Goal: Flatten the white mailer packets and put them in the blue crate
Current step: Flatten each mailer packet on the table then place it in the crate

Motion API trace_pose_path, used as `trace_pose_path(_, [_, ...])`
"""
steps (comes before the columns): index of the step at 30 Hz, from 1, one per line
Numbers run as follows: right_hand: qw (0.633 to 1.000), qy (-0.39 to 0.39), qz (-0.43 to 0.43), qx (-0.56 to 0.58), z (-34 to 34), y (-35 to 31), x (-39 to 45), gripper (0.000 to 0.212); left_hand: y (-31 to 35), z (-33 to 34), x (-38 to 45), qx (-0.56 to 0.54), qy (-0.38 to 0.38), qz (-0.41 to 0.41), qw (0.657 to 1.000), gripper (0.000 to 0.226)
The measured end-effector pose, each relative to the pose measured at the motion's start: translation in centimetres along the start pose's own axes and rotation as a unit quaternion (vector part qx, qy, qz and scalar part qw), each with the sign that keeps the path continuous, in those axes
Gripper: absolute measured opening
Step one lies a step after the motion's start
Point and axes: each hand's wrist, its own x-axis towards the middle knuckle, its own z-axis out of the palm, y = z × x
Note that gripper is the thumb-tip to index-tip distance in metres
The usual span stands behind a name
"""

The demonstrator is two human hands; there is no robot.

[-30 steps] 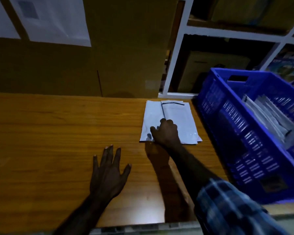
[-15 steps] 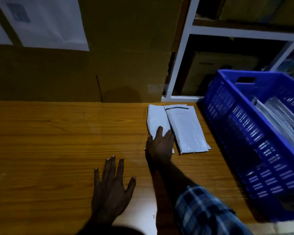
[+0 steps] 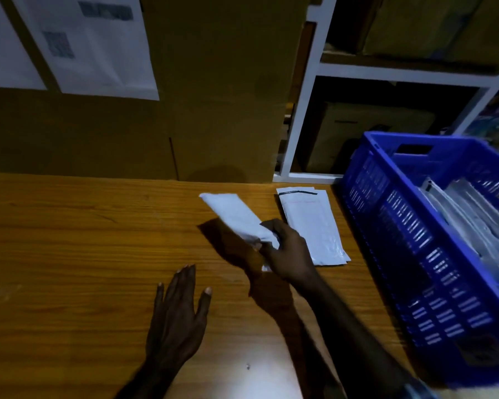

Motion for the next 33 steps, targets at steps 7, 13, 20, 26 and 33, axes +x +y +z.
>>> trace_pose_path(7, [0.98, -0.155, -0.032, -0.119, -2.1, 3.1, -6.3, 0.029, 0.1, -1.0, -1.3, -0.229, 0.096, -0.019, 0.968, 0.069])
trace_pose_path(13, [0.931, -0.262, -0.07, -0.245, -2.7, 4.5, -8.3, 0.055, 0.7, -0.2, -3.8, -0.065, 0.033, 0.187, 0.98, 0.062])
trace_pose_path(20, [0.911, -0.11, -0.197, -0.345, 2.1, 2.3, -11.7, 0.045, 0.3, 0.8, -3.8, -0.021, 0.0, 0.19, 0.982, 0.069])
trace_pose_path(26, [0.903, -0.067, -0.172, -0.389, 8.1, 3.0, -13.9, 0.069, -0.3, 0.9, -4.5, -0.012, -0.011, 0.211, 0.977, 0.056])
trace_pose_path(33, [0.919, -0.003, -0.162, -0.359, 10.9, 3.1, -14.5, 0.05, -2.0, 0.7, -5.1, 0.035, -0.033, 0.24, 0.97, 0.055])
